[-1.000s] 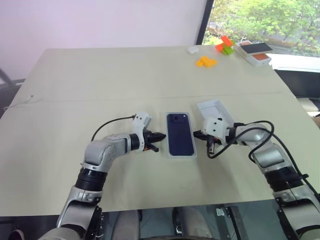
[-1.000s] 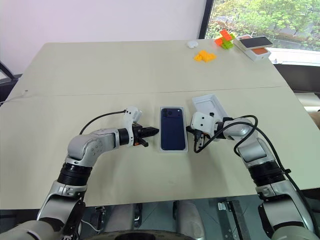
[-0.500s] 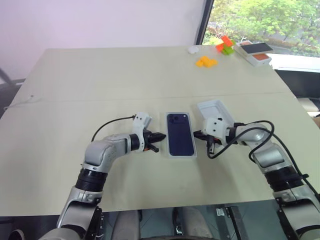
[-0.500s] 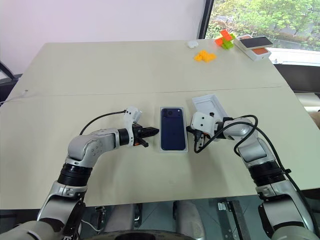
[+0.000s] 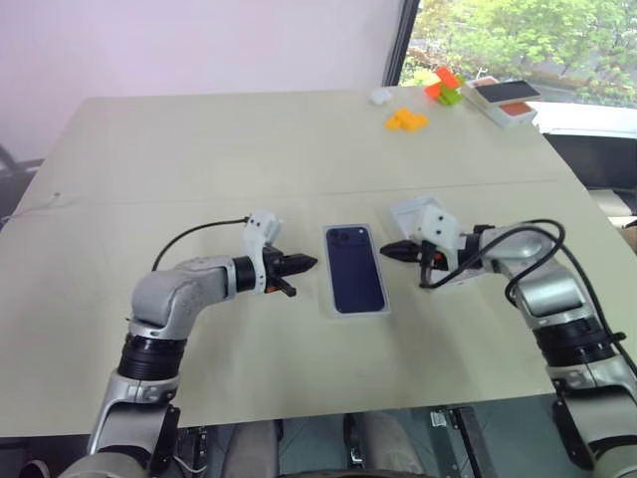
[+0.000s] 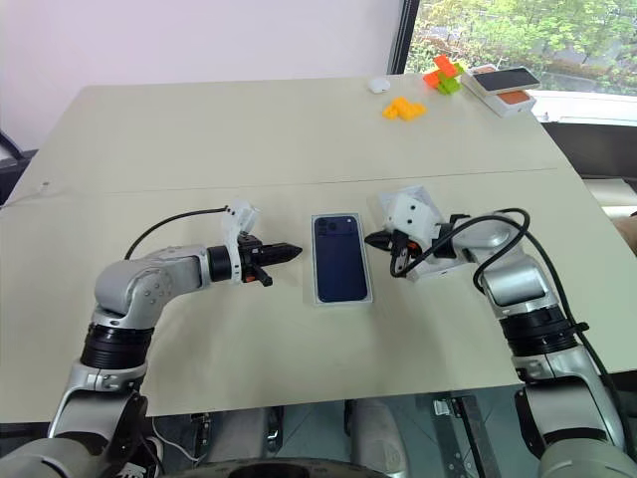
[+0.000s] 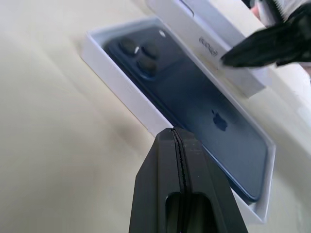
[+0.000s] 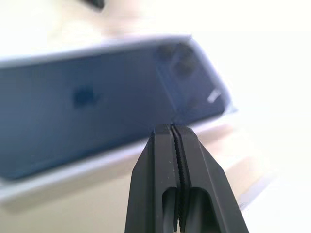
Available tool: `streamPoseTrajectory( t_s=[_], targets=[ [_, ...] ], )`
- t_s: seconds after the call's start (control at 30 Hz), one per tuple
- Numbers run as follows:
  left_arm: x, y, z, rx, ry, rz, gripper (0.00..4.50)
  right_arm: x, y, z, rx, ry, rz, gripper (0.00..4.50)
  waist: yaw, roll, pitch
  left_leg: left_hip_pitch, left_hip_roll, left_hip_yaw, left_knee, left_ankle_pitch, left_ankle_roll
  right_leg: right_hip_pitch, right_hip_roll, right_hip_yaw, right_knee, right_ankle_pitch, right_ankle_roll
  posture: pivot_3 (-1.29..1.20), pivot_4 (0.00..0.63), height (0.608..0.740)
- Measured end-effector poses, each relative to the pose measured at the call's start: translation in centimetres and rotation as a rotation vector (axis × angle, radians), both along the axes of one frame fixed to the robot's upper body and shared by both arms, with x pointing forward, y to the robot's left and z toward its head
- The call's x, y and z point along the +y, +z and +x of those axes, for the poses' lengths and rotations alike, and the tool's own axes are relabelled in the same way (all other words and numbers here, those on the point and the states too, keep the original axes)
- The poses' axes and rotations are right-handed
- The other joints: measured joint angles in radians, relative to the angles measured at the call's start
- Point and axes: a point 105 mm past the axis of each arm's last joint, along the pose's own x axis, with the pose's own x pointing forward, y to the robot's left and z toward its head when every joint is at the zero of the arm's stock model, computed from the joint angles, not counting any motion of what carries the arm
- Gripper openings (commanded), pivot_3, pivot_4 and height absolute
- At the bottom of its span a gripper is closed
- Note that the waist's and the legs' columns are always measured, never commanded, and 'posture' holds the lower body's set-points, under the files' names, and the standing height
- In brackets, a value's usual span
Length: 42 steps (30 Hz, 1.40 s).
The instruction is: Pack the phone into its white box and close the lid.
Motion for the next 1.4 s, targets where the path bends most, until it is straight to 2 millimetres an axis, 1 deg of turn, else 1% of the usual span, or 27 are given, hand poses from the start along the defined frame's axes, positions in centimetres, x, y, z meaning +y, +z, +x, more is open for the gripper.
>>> streamPoseTrajectory(
  t_s=[0.07,0.1,0.17,0.2,0.3,0.4,0.43,0.53,0.63,0.73,0.8,0.87,0.97,1.03,1.13,1.23,1.4],
  targets=[
    [0.5,0.0,-0.2,0.0,0.002,0.01,0.0,0.2,0.1,0.0,0.008,-0.002,0.012,0.06,0.003,0.0,0.0,-0.001,0.0,0.0,0.0,0.0,0.0,0.0,0.0,0.0,-0.001,0.0,0.0,0.0,0.15,0.74],
    [0.7,0.0,-0.3,0.0,0.003,0.013,0.0,0.1,0.0,0.0,0.016,-0.012,0.014,0.28,0.003,0.0,0.0,-0.001,0.0,0.0,0.0,0.0,0.0,0.0,-0.001,0.0,-0.001,0.0,0.0,0.0,0.15,0.74],
    [0.9,0.5,-0.5,0.001,-0.002,-0.005,0.52,0.1,-0.1,0.1,0.038,-0.032,0.029,0.81,0.002,0.0,0.0,-0.001,0.0,0.0,0.0,0.0,0.0,0.0,-0.001,0.0,-0.001,0.0,0.0,0.0,0.15,0.74],
    [1.0,0.8,-0.7,-0.001,-0.014,-0.024,0.84,0.1,-0.2,0.4,0.053,-0.063,0.04,1.29,0.002,0.0,0.0,-0.001,0.0,0.0,0.0,0.0,0.0,0.0,-0.001,0.0,0.0,0.0,0.0,0.0,0.15,0.74],
    [1.5,2.2,-1.0,-0.027,-0.032,-0.068,2.37,0.2,-0.3,1.0,0.078,-0.148,0.068,2.89,-0.001,0.0,0.0,-0.001,0.0,0.0,0.0,0.0,0.0,-0.001,0.0,0.0,0.0,0.0,0.0,0.0,0.15,0.74],
    [2.6,2.9,-0.8,-0.047,-0.014,-0.076,3.9,0.6,0.0,0.9,0.102,-0.181,0.087,4.46,-0.001,0.0,0.0,-0.001,0.0,0.0,-0.001,0.0,0.0,-0.002,0.0,0.001,0.0,0.0,0.0,0.0,0.15,0.74],
    [2.9,3.1,-0.9,-0.051,-0.014,-0.076,4.43,0.6,0.2,0.8,0.112,-0.199,0.095,4.5,0.0,0.0,0.0,-0.001,0.0,0.0,-0.001,0.0,0.0,-0.002,0.0,0.001,0.0,0.0,0.0,0.0,0.15,0.74],
    [3.6,3.8,-1.2,-0.061,-0.033,-0.097,4.43,0.8,0.7,0.6,0.112,-0.25,0.094,4.5,0.0,0.0,0.0,-0.002,0.0,0.0,-0.002,0.0,0.0,-0.004,-0.001,0.001,0.0,0.0,0.0,0.0,0.15,0.74],
    [4.3,3.5,-1.9,-0.041,-0.058,-0.103,4.43,0.4,1.0,0.7,0.089,-0.345,0.066,4.5,0.0,0.0,0.0,-0.002,0.0,0.0,-0.002,0.0,0.0,-0.004,-0.001,0.002,0.0,0.0,0.0,0.0,0.15,0.74],
    [4.6,3.9,-2.6,-0.039,-0.092,-0.134,4.43,-0.5,0.8,0.8,0.079,-0.441,0.008,4.5,0.0,0.0,0.0,-0.002,0.0,0.0,-0.002,0.0,0.0,-0.005,-0.001,0.002,0.0,0.0,0.0,0.0,0.15,0.74],
    [5.3,4.4,-2.9,-0.071,-0.097,-0.139,4.43,-1.2,0.7,0.8,0.053,-0.488,-0.051,4.5,0.0,0.0,0.0,-0.002,0.0,0.0,-0.003,0.0,0.0,-0.006,-0.001,0.003,0.0,0.0,0.0,0.0,0.15,0.74],
    [6.0,4.6,-3.5,-0.11,-0.112,-0.121,4.43,-2.1,0.4,0.9,0.036,-0.548,-0.107,4.5,0.0,0.0,0.0,-0.003,0.0,0.002,-0.005,0.0,0.0,-0.008,-0.001,0.004,0.0,0.0,0.0,0.0,0.15,0.74],
    [6.8,4.5,-4.2,-0.151,-0.127,-0.106,4.43,-2.5,0.1,0.8,0.047,-0.599,-0.129,4.5,-0.002,0.0,0.0,-0.003,0.0,0.002,-0.006,0.0,0.0,-0.01,-0.001,0.006,0.0,0.0,-0.001,0.0,0.15,0.74],
    [7.3,4.4,-4.9,-0.176,-0.152,-0.075,4.43,-2.8,-0.4,0.7,0.04,-0.631,-0.179,4.5,-0.004,0.0,0.0,-0.003,0.001,0.003,-0.008,0.0,0.0,-0.011,-0.001,0.006,-0.001,0.0,-0.001,0.0,0.15,0.74],
    [7.8,4.3,-5.3,-0.184,-0.148,-0.056,4.43,-2.7,-1.2,0.4,0.101,-0.673,-0.176,4.5,-0.002,0.0,0.0,-0.003,0.001,0.004,-0.008,0.0,0.0,-0.011,-0.001,0.007,-0.001,0.0,-0.001,0.0,0.15,0.74],
    [7.9,4.3,-5.1,-0.196,-0.137,-0.056,4.43,-1.9,-1.1,0.5,0.151,-0.698,-0.135,4.5,-0.002,0.0,0.0,-0.003,0.0,0.004,-0.008,0.0,0.0,-0.011,-0.001,0.007,-0.001,0.0,-0.001,0.0,0.15,0.74],
    [8.0,4.2,-4.7,-0.201,-0.106,-0.057,4.43,-2.0,-1.5,0.3,0.164,-0.731,-0.147,4.5,0.0,0.0,0.0,-0.005,0.0,0.004,-0.008,0.0,0.001,-0.013,-0.001,0.007,-0.001,0.0,-0.001,0.0,0.15,0.74]
  ],
)
